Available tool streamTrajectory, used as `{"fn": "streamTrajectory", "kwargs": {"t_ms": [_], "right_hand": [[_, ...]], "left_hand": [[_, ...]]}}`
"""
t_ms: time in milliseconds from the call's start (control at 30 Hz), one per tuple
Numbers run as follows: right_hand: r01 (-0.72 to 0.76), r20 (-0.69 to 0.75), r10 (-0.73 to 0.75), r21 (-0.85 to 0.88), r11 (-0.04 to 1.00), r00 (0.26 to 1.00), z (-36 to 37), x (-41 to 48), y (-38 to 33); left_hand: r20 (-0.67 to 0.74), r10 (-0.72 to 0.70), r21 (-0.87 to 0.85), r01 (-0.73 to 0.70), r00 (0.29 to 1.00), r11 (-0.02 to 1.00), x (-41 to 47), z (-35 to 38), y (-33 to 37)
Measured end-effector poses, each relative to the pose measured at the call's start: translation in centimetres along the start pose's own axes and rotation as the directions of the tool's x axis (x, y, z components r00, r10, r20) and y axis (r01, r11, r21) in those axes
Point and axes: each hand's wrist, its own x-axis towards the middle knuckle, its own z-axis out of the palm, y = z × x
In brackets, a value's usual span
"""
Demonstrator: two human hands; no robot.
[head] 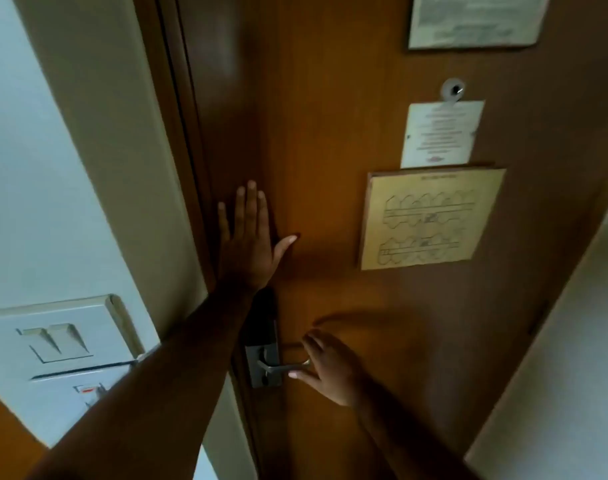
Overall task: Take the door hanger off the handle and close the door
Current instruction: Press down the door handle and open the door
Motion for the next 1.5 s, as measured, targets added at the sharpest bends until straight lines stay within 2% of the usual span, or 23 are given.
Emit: {"fn": "streamTrajectory", "kwargs": {"t_ms": [100, 200, 300, 367, 400, 467, 500, 767, 933, 1200, 1367, 1433, 1500], "right_hand": [[0.075, 0.03, -0.075, 0.004, 0.997, 0.997, 3.6, 2.6, -1.1], [0.127, -0.029, -0.127, 0.025, 0.992, 0.992, 6.4, 4.5, -2.1], [0.071, -0.088, -0.059, 0.137, 0.988, 0.994, 9.0, 5.7, -1.7], [0.095, -0.264, -0.011, 0.306, 0.947, 0.964, 11.0, 5.8, -1.6], [0.138, -0.376, -0.002, 0.334, 0.933, 0.927, 11.9, 5.7, -1.3], [0.194, -0.527, -0.013, 0.29, 0.937, 0.85, 13.7, 6.2, -0.9], [0.197, -0.544, -0.009, 0.288, 0.937, 0.839, 14.0, 6.5, -0.7], [0.017, -0.402, 0.136, 0.354, 0.935, 0.906, 13.7, 5.6, -1.9], [-0.018, -0.308, 0.123, 0.322, 0.947, 0.944, 12.0, 3.5, -2.6], [0.005, -0.121, -0.003, 0.023, 1.0, 0.993, 7.5, -1.5, -4.1], [0.036, -0.069, -0.043, -0.095, 0.995, 0.997, 5.9, -5.8, -5.1], [0.053, -0.027, -0.056, -0.114, 0.992, 0.998, 5.3, -7.4, -5.3], [0.041, -0.083, -0.054, -0.146, 0.988, 0.995, 3.7, -9.2, -5.6]], "left_hand": [[-0.111, -0.037, 0.039, 0.041, 0.993, 0.998, 0.3, 1.8, 0.2], [-0.193, -0.024, 0.037, 0.032, 0.981, 0.999, 0.1, 2.5, 0.2], [-0.228, -0.024, 0.033, 0.033, 0.973, 0.999, 0.2, 3.0, 0.1], [-0.223, -0.035, 0.043, 0.045, 0.974, 0.998, 0.2, 3.1, 0.2], [-0.23, -0.034, 0.046, 0.045, 0.973, 0.998, 0.2, 3.2, 0.5], [-0.24, -0.022, 0.053, 0.036, 0.971, 0.998, 0.2, 3.5, 0.3], [-0.25, -0.021, 0.056, 0.036, 0.968, 0.998, 0.4, 3.5, 0.2], [-0.234, -0.051, 0.08, 0.072, 0.971, 0.994, 0.4, 2.4, 0.4], [-0.159, -0.065, 0.123, 0.085, 0.985, 0.989, -0.2, 0.2, 1.0], [0.039, -0.041, 0.121, 0.036, 0.998, 0.992, -3.0, -6.5, 2.4], [0.072, 0.045, 0.001, -0.045, 0.996, 0.999, -5.3, -11.6, 2.4], [0.076, -0.017, -0.086, 0.023, 0.997, 0.996, -7.0, -13.9, 2.5], [0.092, -0.19, -0.243, 0.207, 0.978, 0.948, -9.2, -16.1, 2.4]]}}
